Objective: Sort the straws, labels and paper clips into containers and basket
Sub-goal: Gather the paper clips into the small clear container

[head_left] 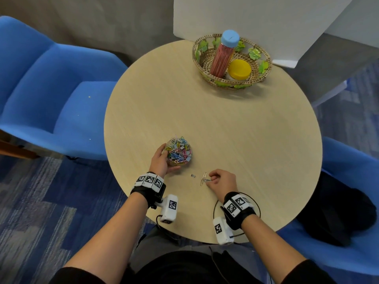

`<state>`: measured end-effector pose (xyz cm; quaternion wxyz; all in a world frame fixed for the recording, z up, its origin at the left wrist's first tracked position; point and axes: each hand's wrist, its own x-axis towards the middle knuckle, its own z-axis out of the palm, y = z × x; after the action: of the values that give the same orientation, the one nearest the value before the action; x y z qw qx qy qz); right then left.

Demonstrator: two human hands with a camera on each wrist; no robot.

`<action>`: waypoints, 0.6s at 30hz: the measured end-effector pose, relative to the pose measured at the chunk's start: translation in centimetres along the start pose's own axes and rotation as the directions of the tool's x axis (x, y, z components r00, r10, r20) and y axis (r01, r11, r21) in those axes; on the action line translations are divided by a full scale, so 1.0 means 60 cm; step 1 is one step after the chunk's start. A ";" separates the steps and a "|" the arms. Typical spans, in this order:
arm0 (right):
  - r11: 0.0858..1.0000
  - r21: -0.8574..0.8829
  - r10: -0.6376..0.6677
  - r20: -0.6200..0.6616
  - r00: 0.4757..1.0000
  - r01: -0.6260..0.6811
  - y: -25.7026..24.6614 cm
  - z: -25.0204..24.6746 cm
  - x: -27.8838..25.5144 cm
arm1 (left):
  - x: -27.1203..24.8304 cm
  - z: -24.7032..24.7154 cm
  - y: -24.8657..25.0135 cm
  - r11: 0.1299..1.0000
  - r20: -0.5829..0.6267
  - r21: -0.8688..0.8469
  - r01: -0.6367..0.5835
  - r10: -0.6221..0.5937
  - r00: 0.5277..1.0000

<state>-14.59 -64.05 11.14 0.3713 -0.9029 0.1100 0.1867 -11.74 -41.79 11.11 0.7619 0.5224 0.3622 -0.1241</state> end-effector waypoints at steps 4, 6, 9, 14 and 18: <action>0.996 -0.035 -0.082 -0.094 0.992 0.079 -0.013 0.020 -0.010 | 0.000 0.004 0.000 1.000 0.003 0.002 0.006 -0.006 1.000; 0.993 -0.061 -0.109 -0.076 0.991 0.105 -0.021 0.026 -0.011 | 0.000 0.005 0.000 1.000 0.003 -0.004 0.013 -0.013 1.000; 0.974 -0.183 -0.138 0.000 0.990 0.136 -0.030 0.029 -0.012 | 0.001 0.004 -0.003 1.000 0.001 -0.003 0.017 -0.017 1.000; 0.940 -0.275 -0.206 0.013 0.979 0.201 -0.035 0.027 -0.010 | 0.004 0.001 -0.005 1.000 0.002 -0.001 0.014 -0.014 1.000; 0.930 -0.290 -0.229 0.016 0.973 0.224 -0.037 0.023 -0.007 | 0.001 0.002 -0.003 1.000 0.005 0.003 0.005 -0.005 1.000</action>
<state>-14.58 -61.50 11.84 0.2528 -0.9559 -0.0199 0.1484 -11.73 -41.96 10.94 0.7619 0.5221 0.3613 -0.1279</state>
